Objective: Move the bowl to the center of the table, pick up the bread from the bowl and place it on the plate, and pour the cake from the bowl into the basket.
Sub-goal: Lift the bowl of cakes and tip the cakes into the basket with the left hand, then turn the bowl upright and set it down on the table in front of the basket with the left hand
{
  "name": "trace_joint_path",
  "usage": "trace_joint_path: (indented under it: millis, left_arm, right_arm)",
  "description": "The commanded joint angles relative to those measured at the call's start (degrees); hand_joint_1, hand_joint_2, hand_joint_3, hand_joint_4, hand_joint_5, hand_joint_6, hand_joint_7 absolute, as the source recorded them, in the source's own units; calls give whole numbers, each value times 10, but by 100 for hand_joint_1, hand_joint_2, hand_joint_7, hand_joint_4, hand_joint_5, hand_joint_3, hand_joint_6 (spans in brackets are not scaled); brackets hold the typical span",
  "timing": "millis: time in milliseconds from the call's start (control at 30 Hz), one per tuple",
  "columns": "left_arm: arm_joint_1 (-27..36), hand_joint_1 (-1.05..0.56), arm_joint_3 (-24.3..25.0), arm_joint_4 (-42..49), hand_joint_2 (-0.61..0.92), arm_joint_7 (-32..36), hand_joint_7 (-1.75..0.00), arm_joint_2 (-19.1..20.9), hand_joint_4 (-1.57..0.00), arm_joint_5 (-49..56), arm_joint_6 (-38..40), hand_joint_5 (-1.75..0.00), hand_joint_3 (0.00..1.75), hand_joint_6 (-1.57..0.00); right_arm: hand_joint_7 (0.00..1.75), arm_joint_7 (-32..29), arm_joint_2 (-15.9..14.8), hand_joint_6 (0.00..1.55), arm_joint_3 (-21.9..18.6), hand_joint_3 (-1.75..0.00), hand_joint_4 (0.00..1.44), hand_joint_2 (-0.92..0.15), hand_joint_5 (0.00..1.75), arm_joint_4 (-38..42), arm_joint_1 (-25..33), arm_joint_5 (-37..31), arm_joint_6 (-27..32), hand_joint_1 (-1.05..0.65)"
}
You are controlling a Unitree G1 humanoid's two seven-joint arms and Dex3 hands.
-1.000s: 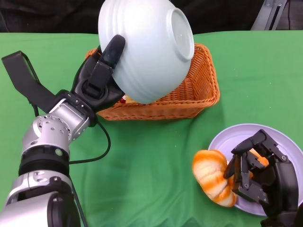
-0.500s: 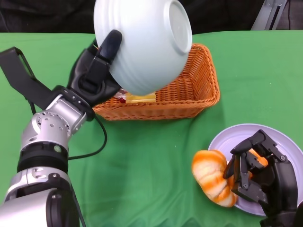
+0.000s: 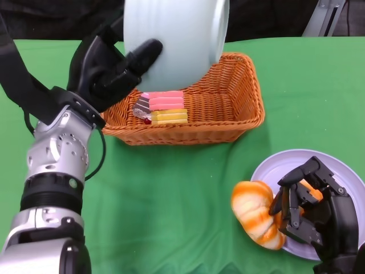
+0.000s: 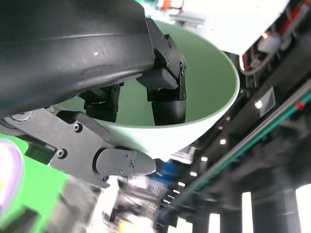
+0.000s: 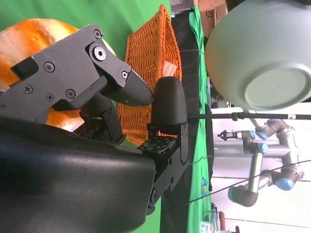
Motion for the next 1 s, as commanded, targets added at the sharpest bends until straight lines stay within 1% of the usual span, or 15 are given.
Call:
trace_joint_path:
  millis: [33, 133, 267, 400, 467, 567, 667, 767, 800, 833, 867, 933, 1000]
  left_arm:
    - [22, -12, -19, -17, 70, -1, -140, 15, -71, 38, -87, -173, 85, -75]
    - [33, -11, -32, -13, 75, 0, -135, 22, -73, 68, -167, -168, 79, -77]
    - [50, -11, -48, -6, 76, 39, -135, 33, -71, 122, -283, -166, 77, -77]
    - [54, -10, -54, 30, 81, 58, -139, 41, -67, 150, -404, -173, 75, -71]
    - [56, -12, -55, 47, 84, 68, -141, 47, -65, 159, -448, -174, 71, -70]
    - [57, -15, -56, 68, 91, 78, -143, 55, -62, 163, -496, -175, 59, -68]
    - [60, -13, -58, 87, 92, 104, -144, 65, -61, 189, -554, -175, 57, -67]
    - [61, -10, -63, 102, 92, 152, -149, 80, -61, 240, -601, -175, 59, -64]
    - [66, -9, -63, 103, 92, 177, -150, 87, -61, 266, -617, -175, 59, -64]
    - [70, -6, -63, 103, 85, 200, -149, 92, -62, 288, -629, -175, 69, -66]
    - [73, -5, -64, 104, 81, 220, -149, 96, -62, 306, -637, -175, 74, -66]
    - [85, -2, -66, 102, 76, 259, -146, 108, -61, 344, -656, -175, 82, -67]
    - [95, -1, -69, 100, 74, 299, -145, 120, -61, 386, -667, -175, 84, -67]
  right_arm:
    - [174, -5, -3, 55, -3, -122, 83, -56, 175, -9, -1, 4, 4, -15]
    - [174, -7, -2, 55, -2, -123, 83, -56, 175, -17, 1, 5, 11, -14]
    - [174, -15, -2, 55, -1, -124, 83, -55, 175, -23, 0, -2, 15, -15]
    - [174, -22, -6, 54, 0, -123, 82, -55, 175, -24, -3, -9, 20, -17]
    - [172, -18, -6, 54, 0, -122, 81, -55, 175, -23, -5, -4, 23, -17]
    - [171, -17, -3, 54, -1, -122, 81, -55, 175, -21, -7, 0, 22, -17]
    - [171, -26, -3, 56, -2, -121, 82, -55, 175, -17, -8, -8, 17, -16]
    - [171, -33, -1, 56, -2, -121, 82, -54, 175, -16, -8, -13, 15, -18]
    - [171, -35, -1, 57, -1, -121, 82, -54, 175, -17, -8, -15, 17, -18]
    - [172, -37, 0, 57, -1, -121, 83, -54, 175, -18, -7, -15, 18, -19]
    - [172, -38, 0, 57, -1, -121, 83, -54, 175, -19, -7, -16, 20, -19]
    - [172, -39, -1, 57, 0, -121, 83, -54, 175, -22, -5, -16, 24, -19]
    - [172, -35, -3, 56, 1, -121, 83, -54, 175, -21, -6, -13, 25, -18]
